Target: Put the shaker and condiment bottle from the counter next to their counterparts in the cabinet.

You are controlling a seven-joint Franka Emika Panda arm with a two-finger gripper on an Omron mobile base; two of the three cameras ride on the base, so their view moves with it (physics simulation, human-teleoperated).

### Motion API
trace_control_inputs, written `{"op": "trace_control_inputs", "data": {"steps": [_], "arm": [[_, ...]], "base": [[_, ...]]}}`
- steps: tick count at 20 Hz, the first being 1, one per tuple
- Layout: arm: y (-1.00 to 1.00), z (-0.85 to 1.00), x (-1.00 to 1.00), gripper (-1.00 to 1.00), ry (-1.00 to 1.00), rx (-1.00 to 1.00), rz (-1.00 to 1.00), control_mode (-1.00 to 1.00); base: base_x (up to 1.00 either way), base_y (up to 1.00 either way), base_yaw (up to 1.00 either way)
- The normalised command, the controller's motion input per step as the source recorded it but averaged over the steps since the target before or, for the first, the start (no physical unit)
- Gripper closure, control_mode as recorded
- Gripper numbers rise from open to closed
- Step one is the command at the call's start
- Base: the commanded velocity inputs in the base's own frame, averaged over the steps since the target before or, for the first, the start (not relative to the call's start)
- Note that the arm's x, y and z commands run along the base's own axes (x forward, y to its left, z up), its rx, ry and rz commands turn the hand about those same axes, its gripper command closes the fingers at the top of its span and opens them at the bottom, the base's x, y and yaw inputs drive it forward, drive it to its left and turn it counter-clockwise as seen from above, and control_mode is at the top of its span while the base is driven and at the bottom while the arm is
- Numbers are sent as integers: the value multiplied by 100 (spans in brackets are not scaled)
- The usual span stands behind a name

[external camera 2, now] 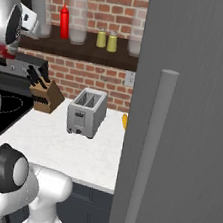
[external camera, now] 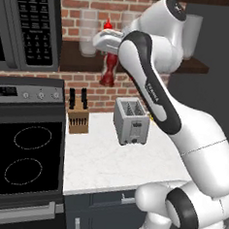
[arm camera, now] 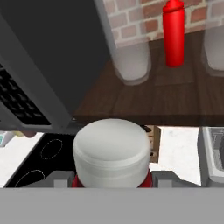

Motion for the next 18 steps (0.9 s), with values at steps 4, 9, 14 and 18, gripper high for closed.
{"op": "trace_control_inputs", "data": {"steps": [4, 9, 14, 18], "arm": [[0, 18, 5, 100, 0, -1, -5, -100], [0, -5, 0, 100, -11, -11, 0, -100], [-13, -8, 3, 100, -19, -12, 0, -100], [-14, -3, 5, 100, -13, -5, 1, -100]], "base": [[0, 0, 0], [0, 0, 0], [0, 0, 0], [0, 0, 0]]}}
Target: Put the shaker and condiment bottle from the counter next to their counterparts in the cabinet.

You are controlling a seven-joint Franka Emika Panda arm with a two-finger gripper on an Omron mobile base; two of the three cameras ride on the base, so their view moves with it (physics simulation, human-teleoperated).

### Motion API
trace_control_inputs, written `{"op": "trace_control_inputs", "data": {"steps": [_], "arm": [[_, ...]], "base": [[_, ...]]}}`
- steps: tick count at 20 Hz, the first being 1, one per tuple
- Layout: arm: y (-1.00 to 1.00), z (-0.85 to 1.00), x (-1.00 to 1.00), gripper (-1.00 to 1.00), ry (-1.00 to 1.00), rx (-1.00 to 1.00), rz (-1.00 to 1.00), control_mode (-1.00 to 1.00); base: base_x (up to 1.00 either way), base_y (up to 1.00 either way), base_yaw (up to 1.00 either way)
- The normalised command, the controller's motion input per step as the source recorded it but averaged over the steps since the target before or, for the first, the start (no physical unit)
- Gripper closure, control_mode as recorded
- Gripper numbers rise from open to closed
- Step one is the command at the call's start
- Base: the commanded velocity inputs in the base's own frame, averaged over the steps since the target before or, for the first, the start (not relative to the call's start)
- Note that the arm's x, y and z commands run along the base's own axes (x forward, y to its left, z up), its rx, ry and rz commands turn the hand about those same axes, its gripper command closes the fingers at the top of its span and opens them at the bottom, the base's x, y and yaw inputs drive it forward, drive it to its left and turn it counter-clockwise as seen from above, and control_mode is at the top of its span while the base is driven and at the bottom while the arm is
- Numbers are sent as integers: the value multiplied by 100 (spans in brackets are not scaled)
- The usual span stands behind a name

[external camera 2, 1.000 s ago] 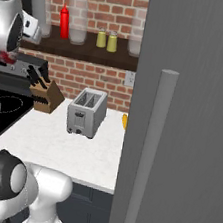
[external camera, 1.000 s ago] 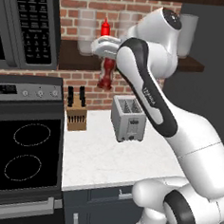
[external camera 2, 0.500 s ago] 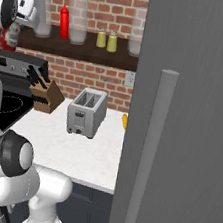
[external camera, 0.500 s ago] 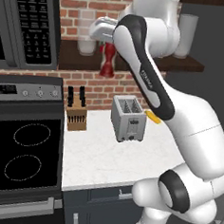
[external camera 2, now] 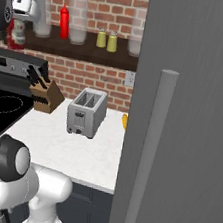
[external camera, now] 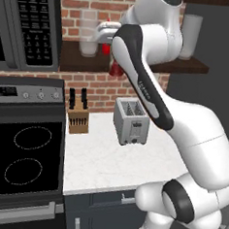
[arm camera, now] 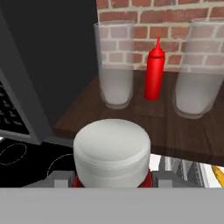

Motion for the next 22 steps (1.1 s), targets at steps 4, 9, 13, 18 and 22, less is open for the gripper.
{"op": "trace_control_inputs", "data": {"steps": [4, 9, 13, 18, 22], "arm": [[0, 0, 0, 100, 0, 0, 0, -100], [-19, 0, 16, 100, 0, 0, 0, -100], [-27, 0, 25, 100, 0, 0, 0, -100], [-21, 0, 27, 100, 0, 0, 0, -100], [-9, 0, 35, 100, 0, 2, 0, -100]], "base": [[0, 0, 0], [0, 0, 0], [0, 0, 0], [0, 0, 0], [0, 0, 0]]}}
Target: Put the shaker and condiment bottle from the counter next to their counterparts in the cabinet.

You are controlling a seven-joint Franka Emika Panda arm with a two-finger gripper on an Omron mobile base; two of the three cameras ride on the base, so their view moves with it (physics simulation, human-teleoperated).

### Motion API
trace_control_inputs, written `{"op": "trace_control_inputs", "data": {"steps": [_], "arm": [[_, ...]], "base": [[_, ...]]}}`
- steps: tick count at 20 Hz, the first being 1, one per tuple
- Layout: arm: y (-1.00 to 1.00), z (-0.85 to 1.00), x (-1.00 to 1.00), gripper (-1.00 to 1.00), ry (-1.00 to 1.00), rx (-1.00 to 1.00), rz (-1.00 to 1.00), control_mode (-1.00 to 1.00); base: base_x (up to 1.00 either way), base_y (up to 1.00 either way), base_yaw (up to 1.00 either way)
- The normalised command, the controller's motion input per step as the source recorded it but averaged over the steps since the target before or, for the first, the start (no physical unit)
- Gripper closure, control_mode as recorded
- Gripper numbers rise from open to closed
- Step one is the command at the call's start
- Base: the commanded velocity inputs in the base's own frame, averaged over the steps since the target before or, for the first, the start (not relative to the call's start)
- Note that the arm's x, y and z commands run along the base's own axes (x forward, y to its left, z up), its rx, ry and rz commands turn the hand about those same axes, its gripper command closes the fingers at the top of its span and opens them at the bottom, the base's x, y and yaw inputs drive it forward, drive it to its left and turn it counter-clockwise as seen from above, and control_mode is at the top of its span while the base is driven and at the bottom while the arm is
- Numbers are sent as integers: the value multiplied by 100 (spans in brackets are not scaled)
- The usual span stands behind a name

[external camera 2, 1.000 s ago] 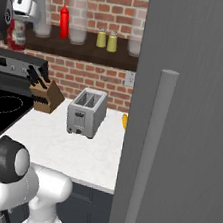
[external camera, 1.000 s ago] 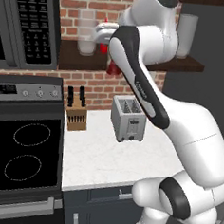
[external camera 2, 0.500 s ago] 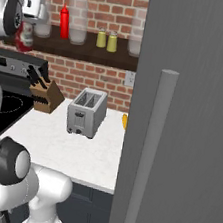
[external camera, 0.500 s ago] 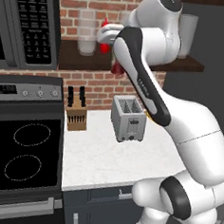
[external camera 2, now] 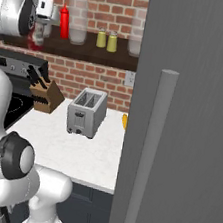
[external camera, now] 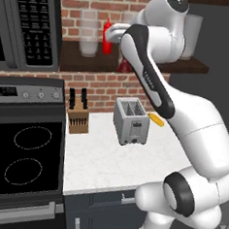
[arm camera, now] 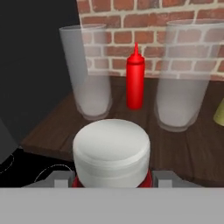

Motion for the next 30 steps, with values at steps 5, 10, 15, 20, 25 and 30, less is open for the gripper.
{"op": "trace_control_inputs", "data": {"steps": [5, 10, 15, 20, 25, 30], "arm": [[-1, 0, 44, 100, 0, 7, 3, -100], [0, 0, 52, 100, 0, 4, 2, -100], [0, 0, 56, 100, 0, 0, 0, -100], [0, 0, 21, 100, 0, -1, 0, -100], [-1, 0, 2, 100, 0, -11, 0, -100], [0, 0, 0, 100, 0, 0, 0, -100]], "base": [[0, 0, 0], [0, 0, 0], [0, 0, 0], [0, 0, 0], [0, 0, 0], [0, 0, 0]]}}
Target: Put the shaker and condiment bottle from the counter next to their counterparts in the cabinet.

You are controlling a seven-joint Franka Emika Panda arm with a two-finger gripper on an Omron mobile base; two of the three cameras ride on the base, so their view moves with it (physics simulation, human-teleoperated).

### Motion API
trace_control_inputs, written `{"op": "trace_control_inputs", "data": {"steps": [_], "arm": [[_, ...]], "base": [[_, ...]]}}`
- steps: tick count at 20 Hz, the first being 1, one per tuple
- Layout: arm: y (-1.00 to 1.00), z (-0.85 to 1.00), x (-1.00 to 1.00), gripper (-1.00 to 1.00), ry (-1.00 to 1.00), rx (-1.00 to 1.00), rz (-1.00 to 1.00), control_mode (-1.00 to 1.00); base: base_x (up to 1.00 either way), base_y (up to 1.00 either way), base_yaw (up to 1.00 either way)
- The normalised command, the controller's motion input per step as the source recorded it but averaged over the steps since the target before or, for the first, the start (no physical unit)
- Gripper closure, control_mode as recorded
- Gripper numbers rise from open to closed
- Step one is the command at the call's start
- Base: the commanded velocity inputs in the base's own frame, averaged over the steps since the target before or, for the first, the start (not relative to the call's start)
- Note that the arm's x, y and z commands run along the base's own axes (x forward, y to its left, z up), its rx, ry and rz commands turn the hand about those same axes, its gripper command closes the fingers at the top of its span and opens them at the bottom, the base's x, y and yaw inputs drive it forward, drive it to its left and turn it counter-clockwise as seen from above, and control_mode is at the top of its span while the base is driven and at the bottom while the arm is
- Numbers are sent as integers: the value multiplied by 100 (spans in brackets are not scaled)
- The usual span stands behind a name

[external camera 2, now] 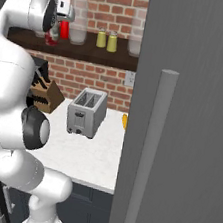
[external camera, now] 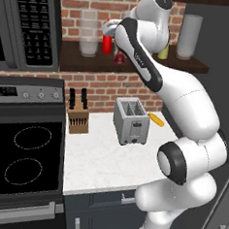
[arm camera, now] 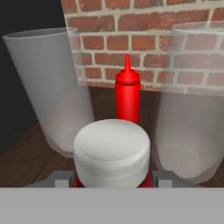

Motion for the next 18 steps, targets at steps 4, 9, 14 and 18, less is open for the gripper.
{"op": "trace_control_inputs", "data": {"steps": [4, 9, 14, 18], "arm": [[0, -9, 4, 100, -2, 0, 0, -100], [0, -15, 10, 100, -2, 0, 0, -100], [0, -4, 17, 100, -2, 0, 0, -100], [-5, 0, 22, 100, 0, 0, 0, -100]], "base": [[0, 0, 0], [0, 0, 0], [0, 0, 0], [0, 0, 0]]}}
